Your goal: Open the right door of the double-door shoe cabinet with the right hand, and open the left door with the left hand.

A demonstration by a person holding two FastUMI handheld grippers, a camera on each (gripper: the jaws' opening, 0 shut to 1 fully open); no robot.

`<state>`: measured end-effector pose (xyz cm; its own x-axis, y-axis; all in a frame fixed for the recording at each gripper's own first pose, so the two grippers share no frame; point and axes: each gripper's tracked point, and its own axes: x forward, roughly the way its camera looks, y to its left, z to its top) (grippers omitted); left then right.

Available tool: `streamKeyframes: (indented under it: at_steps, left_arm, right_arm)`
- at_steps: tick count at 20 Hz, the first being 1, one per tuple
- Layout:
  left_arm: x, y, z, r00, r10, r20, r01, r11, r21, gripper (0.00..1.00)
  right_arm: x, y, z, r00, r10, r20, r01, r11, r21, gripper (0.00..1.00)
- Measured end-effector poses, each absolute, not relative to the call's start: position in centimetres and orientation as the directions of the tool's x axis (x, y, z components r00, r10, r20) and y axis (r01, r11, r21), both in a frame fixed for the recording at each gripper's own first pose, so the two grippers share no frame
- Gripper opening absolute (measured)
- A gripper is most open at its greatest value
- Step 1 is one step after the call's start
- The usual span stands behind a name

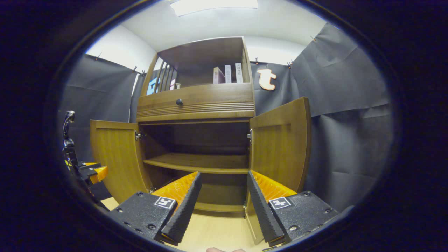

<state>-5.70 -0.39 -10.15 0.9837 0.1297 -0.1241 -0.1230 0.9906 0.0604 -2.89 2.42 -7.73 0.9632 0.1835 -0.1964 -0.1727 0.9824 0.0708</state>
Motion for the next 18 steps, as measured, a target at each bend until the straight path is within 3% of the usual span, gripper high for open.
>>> streamKeyframes:
  at_steps: [1,2,6,8,9,10,11,13,15,16,18]
  left_arm:
    - [-5.4,-1.1,-8.9,0.988,0.117,-0.099,-0.112,0.992,0.049,0.49]
    - [-5.1,-1.6,-7.7,0.991,0.106,-0.075,-0.104,0.994,0.04,0.44]
    - [-4.3,-3.8,-4.4,0.997,0.071,-0.013,-0.07,0.997,0.032,0.8]
    - [-4.2,-4.7,-3.3,0.998,0.063,0.005,-0.063,0.997,0.038,0.75]
    - [-4.3,-5.3,-2.9,0.998,0.058,0.008,-0.059,0.998,0.039,0.85]
    - [-4.2,-5.8,-2.6,0.998,0.057,0.011,-0.057,0.998,0.037,0.71]
    - [-4.5,-6.4,-2.2,0.998,0.056,0.014,-0.056,0.998,0.032,0.94]
    - [-4.8,-7.3,-1.3,0.998,0.059,0.023,-0.059,0.998,0.027,0.96]
    - [-5.1,-8.3,-0.3,0.998,0.059,0.035,-0.06,0.998,0.027,0.99]
    - [-5.2,-8.6,0.3,0.997,0.058,0.042,-0.059,0.998,0.024,0.89]
    - [-5.3,-9.3,1.4,0.997,0.052,0.053,-0.052,0.999,0.012,1.0]
  right_arm:
    - [-2.7,2.2,-7.6,0.964,0.184,-0.19,-0.173,0.982,0.074,0.87]
    - [-2.5,2.1,-7.6,0.965,0.186,-0.186,-0.174,0.982,0.076,0.83]
    - [-1.9,1.5,-7.3,0.965,0.202,-0.17,-0.19,0.978,0.085,0.83]
    - [-1.8,1.2,-7.3,0.964,0.209,-0.166,-0.199,0.977,0.079,0.83]
    - [-1.8,0.8,-7.1,0.965,0.211,-0.156,-0.203,0.977,0.061,0.83]
    - [-1.8,0.3,-6.6,0.968,0.208,-0.142,-0.204,0.978,0.043,0.83]
    - [-1.6,0.0,-5.9,0.97,0.208,-0.125,-0.206,0.978,0.028,0.83]
    - [-1.5,0.0,-5.1,0.968,0.226,-0.111,-0.224,0.974,0.031,0.87]
    - [-1.4,0.0,-4.2,0.963,0.248,-0.106,-0.245,0.969,0.043,0.83]
    - [-1.2,-0.1,-3.6,0.962,0.252,-0.101,-0.249,0.967,0.048,0.87]
    - [-0.8,-0.2,-2.5,0.962,0.256,-0.094,-0.252,0.966,0.052,0.83]
